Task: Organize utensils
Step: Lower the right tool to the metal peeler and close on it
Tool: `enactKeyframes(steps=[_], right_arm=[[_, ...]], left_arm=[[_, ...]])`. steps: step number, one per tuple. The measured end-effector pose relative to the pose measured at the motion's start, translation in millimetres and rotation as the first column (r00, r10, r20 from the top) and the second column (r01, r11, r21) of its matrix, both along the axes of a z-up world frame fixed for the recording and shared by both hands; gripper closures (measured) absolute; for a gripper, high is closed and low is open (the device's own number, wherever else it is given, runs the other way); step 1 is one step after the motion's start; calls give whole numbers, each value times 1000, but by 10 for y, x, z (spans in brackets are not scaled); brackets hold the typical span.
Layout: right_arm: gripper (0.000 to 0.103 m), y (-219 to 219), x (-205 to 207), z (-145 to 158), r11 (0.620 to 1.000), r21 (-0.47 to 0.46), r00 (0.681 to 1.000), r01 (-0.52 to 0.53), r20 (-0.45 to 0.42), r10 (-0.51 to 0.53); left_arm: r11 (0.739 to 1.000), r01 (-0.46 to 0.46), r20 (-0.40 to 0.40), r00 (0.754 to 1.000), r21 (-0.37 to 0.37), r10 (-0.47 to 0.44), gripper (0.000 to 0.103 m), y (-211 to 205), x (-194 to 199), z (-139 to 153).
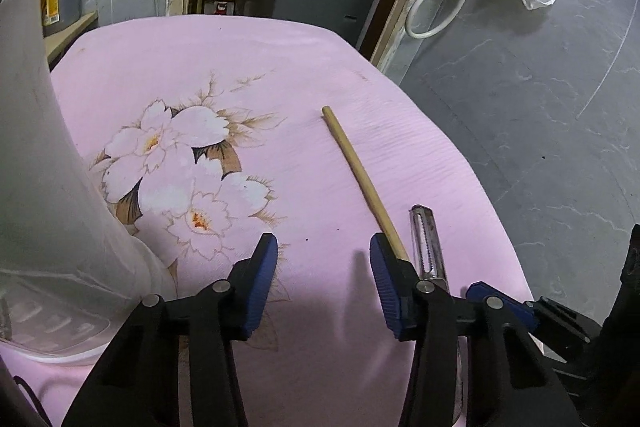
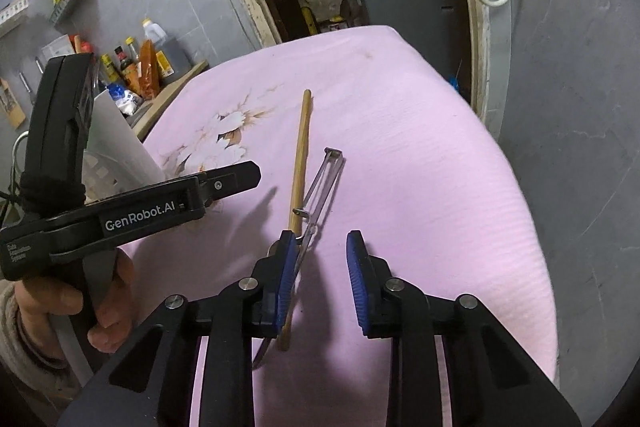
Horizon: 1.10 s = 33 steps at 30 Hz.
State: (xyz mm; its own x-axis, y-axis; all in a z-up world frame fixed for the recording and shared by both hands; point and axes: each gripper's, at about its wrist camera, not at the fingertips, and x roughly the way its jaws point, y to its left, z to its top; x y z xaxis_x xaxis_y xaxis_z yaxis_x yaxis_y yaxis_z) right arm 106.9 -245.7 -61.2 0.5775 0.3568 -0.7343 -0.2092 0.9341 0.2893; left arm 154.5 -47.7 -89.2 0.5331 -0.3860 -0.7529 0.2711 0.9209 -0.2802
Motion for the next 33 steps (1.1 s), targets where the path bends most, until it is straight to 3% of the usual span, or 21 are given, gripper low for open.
enactKeyframes(steps=[12,17,24,28,33], right_arm=[[80,134,188,-38,1000,14,998,-11,-64,12],[88,103,176,-43,998,65,997,-5,-78,10],[93,-58,96,12,993,109,998,35,-56,-29],[94,-243,96,-20,979,187,994,82,-86,-66],[95,-438,99,-14,979,164,990,118,-91,-104]], left_arm=[[1000,2,-2,1000,-8,-2,61,-1,-8,8],[1000,7,-4,1000,-14,-7,62,-19,14,17],[999,19,-19,1000,-28,-19,62,-43,42,11],[998,33,-36,999,-57,-35,62,-74,84,15],[996,56,-48,997,-71,-60,62,-144,150,42]])
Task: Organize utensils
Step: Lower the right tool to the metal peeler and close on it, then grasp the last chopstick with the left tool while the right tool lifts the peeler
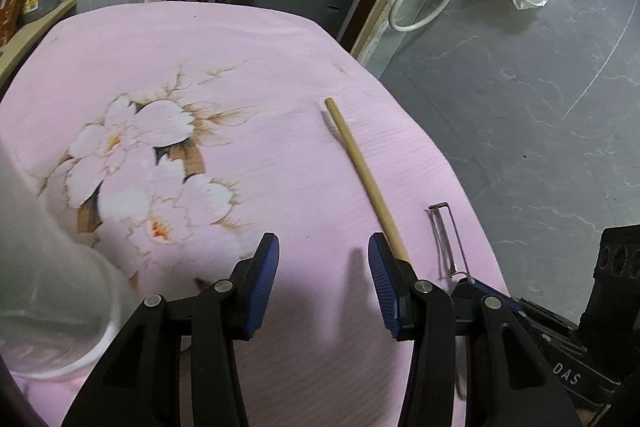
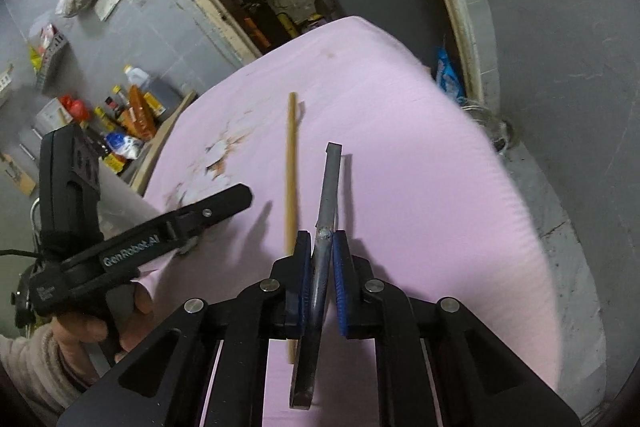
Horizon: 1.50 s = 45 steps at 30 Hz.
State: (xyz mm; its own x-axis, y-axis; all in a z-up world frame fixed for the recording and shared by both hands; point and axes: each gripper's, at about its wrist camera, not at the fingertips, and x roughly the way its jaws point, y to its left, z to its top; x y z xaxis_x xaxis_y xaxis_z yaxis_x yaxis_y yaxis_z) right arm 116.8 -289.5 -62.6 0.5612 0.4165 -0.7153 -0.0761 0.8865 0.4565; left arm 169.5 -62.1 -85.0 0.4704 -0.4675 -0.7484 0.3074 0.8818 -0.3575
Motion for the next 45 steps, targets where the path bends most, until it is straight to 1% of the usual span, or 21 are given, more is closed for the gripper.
enactKeyframes(steps=[5,8,13,16,18,20,27,32,36,41,43,45], right_arm=[[95,-183,83,22,1000,-7,1000,-25,-3,25],[95,-224,162,15,998,1,998,-65,-2,65],[94,-203,294,-4,994,-26,995,-103,-2,103],[93,-194,338,-2,993,-42,994,-106,-10,106],[93,-181,357,6,992,-55,994,-113,-14,112],[93,-167,374,10,990,-69,993,-120,-17,119],[91,-131,504,23,987,-102,992,-128,-31,125],[89,-92,607,24,979,-132,988,-155,-42,150],[86,-19,654,40,966,-187,984,-179,-39,175],[83,62,602,32,949,-249,980,-195,-20,197],[79,101,579,35,943,-266,978,-202,-12,206],[77,137,564,39,937,-282,977,-208,-8,214]], left_arm=[[999,33,-4,999,-1,-33,62,-137,71,35],[999,49,-14,999,7,-49,62,-230,141,16],[996,41,-24,999,82,-39,63,-360,255,-21],[994,11,-41,999,105,-7,74,-338,320,-30],[993,-8,-53,998,118,15,88,-295,348,-43],[992,-14,-63,998,125,22,91,-262,363,-52],[991,-10,-84,996,130,21,91,-239,315,-60],[995,-24,-129,991,99,37,91,-195,337,-62],[994,-23,-136,990,103,37,91,-197,334,-57],[994,-21,-135,990,103,35,91,-199,331,-47],[994,-19,-135,990,106,33,91,-197,328,-43],[994,-17,-137,990,107,32,91,-208,380,-55]])
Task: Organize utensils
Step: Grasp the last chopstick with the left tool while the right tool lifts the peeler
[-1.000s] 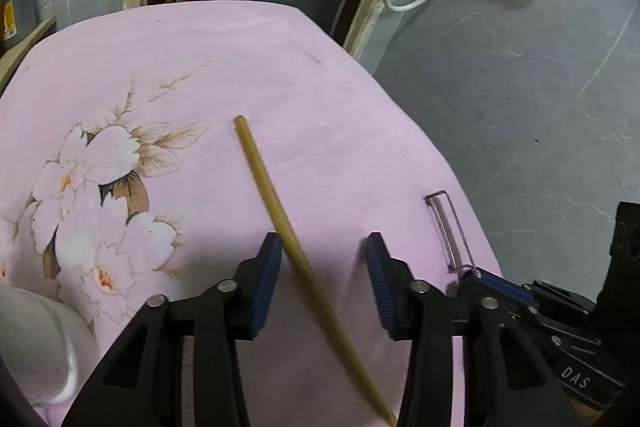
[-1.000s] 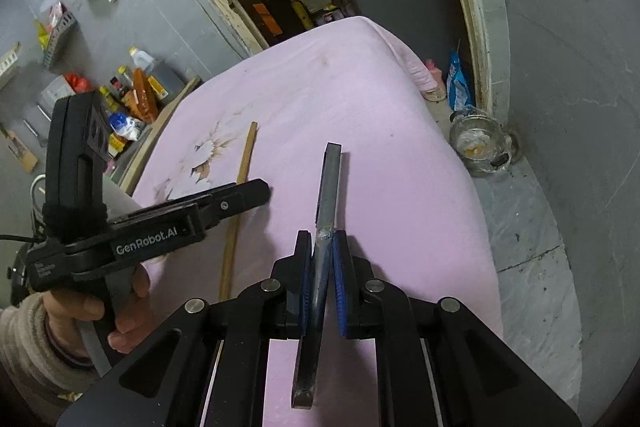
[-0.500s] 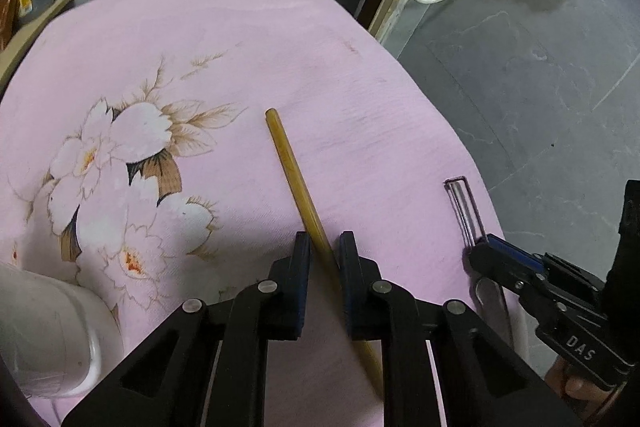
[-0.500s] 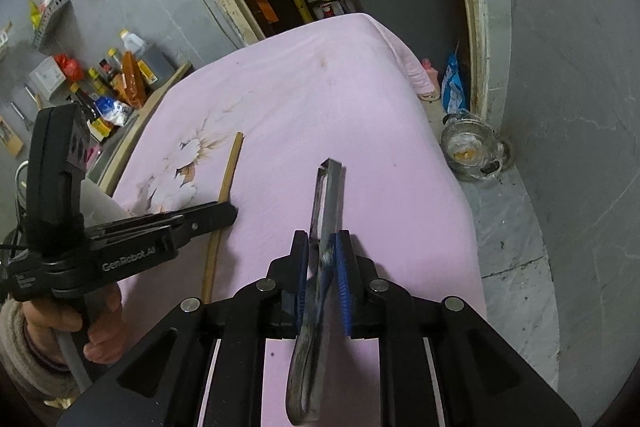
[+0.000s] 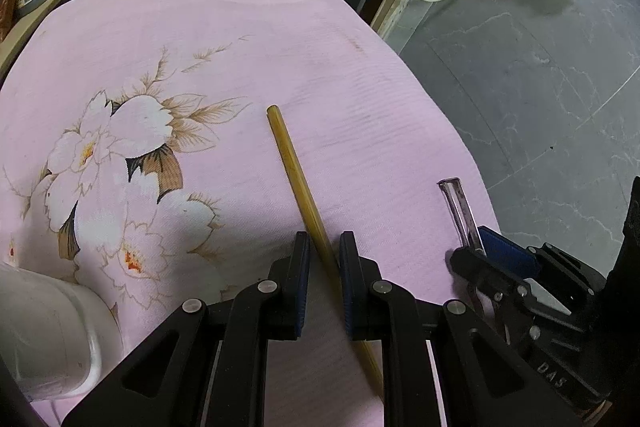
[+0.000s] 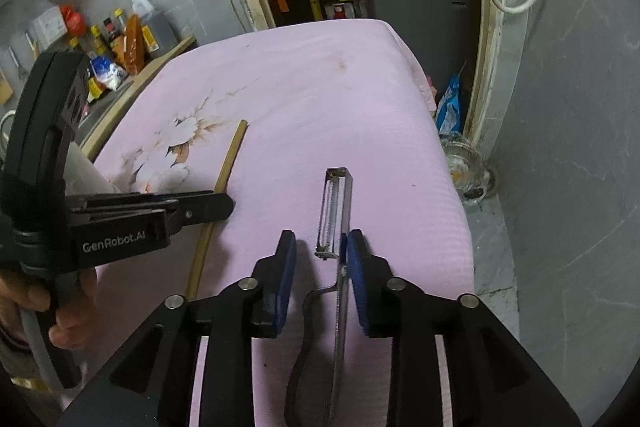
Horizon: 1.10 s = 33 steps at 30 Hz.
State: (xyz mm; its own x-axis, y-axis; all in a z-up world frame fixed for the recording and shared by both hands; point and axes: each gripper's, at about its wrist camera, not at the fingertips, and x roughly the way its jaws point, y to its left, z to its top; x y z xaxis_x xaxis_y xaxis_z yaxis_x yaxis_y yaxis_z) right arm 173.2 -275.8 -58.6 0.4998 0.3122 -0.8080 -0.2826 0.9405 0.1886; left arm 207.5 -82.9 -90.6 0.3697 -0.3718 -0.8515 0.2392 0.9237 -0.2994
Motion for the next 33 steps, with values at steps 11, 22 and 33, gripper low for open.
enactKeyframes(steps=[11,22,33], right_arm=[[77,139,-23,-64,994,-105,999,-11,38,15],[89,171,-51,-11,995,-99,999,20,47,-16],[89,121,-370,384,1000,-6,970,26,243,-23]], left_arm=[[1000,-11,-4,1000,-9,11,91,4,3,-16],[999,-23,-10,1000,27,23,93,-54,-3,0],[997,-60,178,982,-40,67,99,111,-409,329]])
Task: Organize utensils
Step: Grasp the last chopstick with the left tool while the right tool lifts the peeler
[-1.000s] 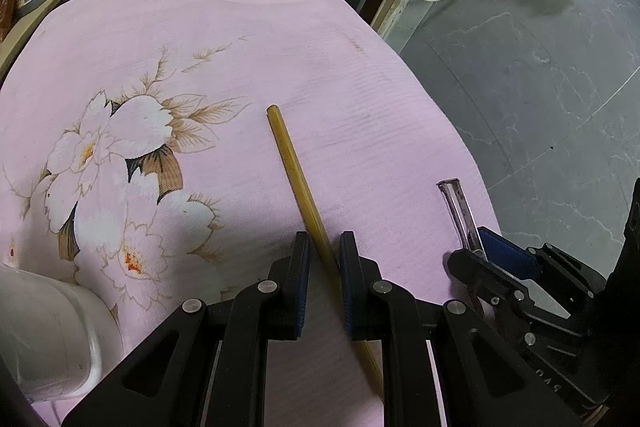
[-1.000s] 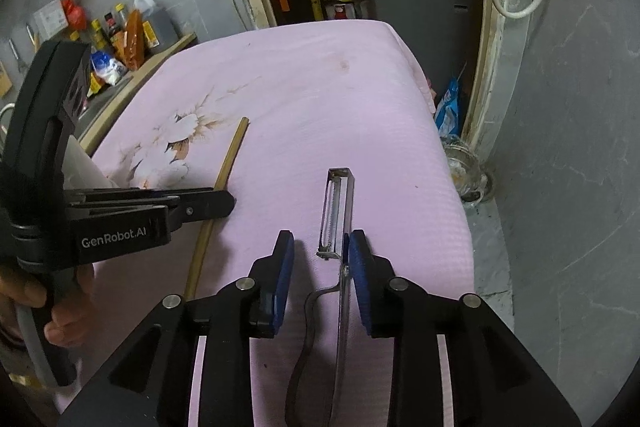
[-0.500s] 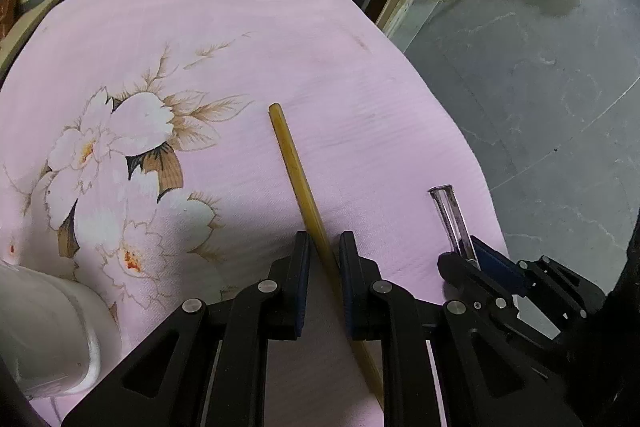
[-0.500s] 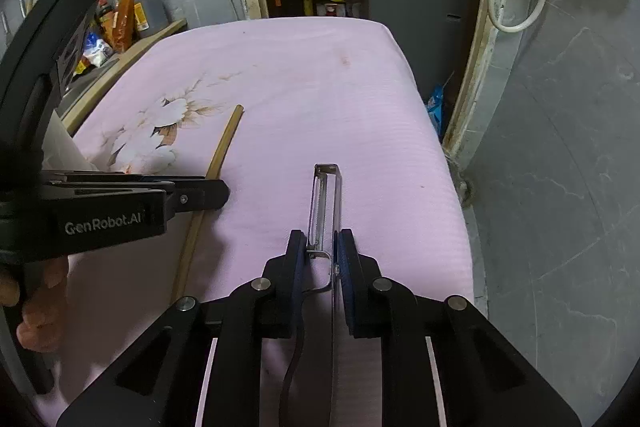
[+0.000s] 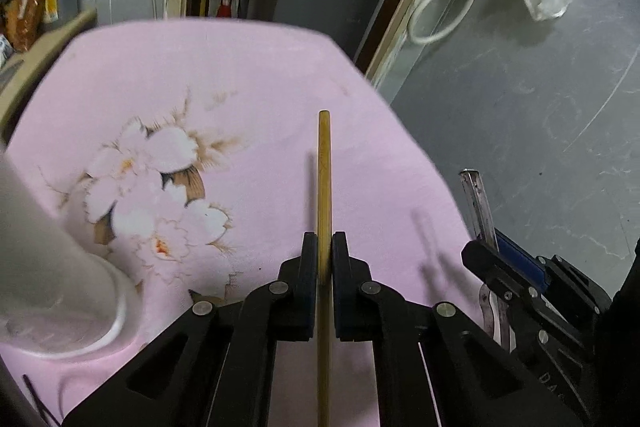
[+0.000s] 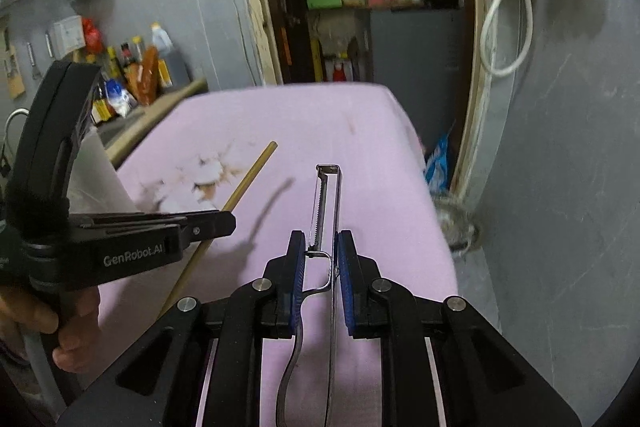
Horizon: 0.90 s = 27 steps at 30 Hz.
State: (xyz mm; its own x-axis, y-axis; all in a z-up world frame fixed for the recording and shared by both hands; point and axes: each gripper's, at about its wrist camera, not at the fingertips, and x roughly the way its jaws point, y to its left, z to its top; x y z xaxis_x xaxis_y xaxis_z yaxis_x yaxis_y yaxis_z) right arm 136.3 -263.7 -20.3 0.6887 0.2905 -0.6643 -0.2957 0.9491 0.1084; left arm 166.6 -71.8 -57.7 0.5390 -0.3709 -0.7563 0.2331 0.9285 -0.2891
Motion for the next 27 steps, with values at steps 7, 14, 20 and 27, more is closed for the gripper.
enactKeyframes(steps=[7,14,20,27], right_arm=[[89,9,-176,226,999,47,992,10,122,-16],[89,116,-293,594,995,104,964,-7,265,-21],[89,364,-259,956,985,154,926,-81,377,17],[89,706,-181,1336,952,221,876,-211,474,84]], left_arm=[[998,-38,161,986,-42,44,99,142,-335,276],[990,-96,352,928,-99,125,99,350,-673,765],[983,-157,468,864,-98,185,98,534,-844,1156],[959,-241,539,793,-149,283,98,941,-980,1568]])
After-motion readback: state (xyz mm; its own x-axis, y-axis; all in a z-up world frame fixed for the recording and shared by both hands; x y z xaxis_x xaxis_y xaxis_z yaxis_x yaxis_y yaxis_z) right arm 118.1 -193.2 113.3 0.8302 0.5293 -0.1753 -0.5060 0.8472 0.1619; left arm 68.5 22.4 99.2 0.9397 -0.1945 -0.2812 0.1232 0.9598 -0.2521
